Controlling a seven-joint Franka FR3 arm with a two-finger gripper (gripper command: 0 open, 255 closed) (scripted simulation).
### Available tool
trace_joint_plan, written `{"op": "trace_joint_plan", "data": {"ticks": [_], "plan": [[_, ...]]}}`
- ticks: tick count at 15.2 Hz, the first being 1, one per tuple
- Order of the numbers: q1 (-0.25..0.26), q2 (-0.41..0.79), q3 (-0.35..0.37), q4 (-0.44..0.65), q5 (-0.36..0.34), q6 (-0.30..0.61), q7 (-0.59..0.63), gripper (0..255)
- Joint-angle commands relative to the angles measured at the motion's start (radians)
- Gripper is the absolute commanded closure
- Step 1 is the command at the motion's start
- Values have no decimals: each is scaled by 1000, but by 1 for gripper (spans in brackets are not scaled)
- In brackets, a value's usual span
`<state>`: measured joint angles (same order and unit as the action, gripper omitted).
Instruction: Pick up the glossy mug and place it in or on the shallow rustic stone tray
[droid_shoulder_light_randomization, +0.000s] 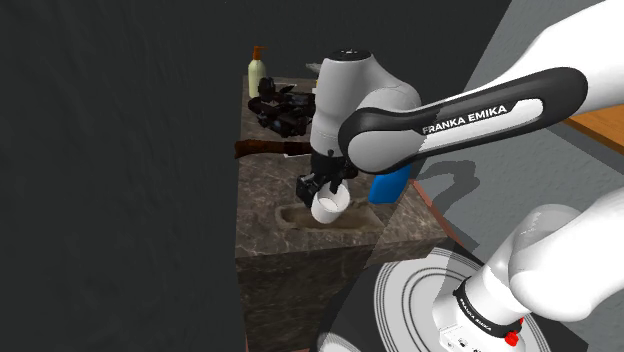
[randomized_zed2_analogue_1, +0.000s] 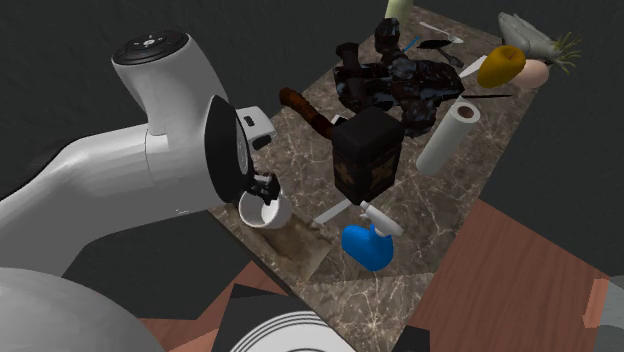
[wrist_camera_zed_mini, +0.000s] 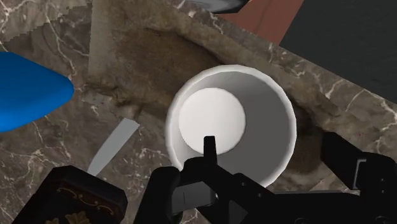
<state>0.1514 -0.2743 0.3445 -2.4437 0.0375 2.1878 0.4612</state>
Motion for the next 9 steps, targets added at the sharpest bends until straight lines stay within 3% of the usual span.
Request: {"op": "trace_joint_plan", "data": {"ticks": [1, 3, 7, 9], "plan": [[0, 0, 0, 0, 0, 0, 0, 0], [0, 0, 0, 0, 0, 0, 0, 0], [5, -57, -11, 82, 14, -137, -13, 0], [5, -57, -11, 82, 14, -137, -13, 0]]}}
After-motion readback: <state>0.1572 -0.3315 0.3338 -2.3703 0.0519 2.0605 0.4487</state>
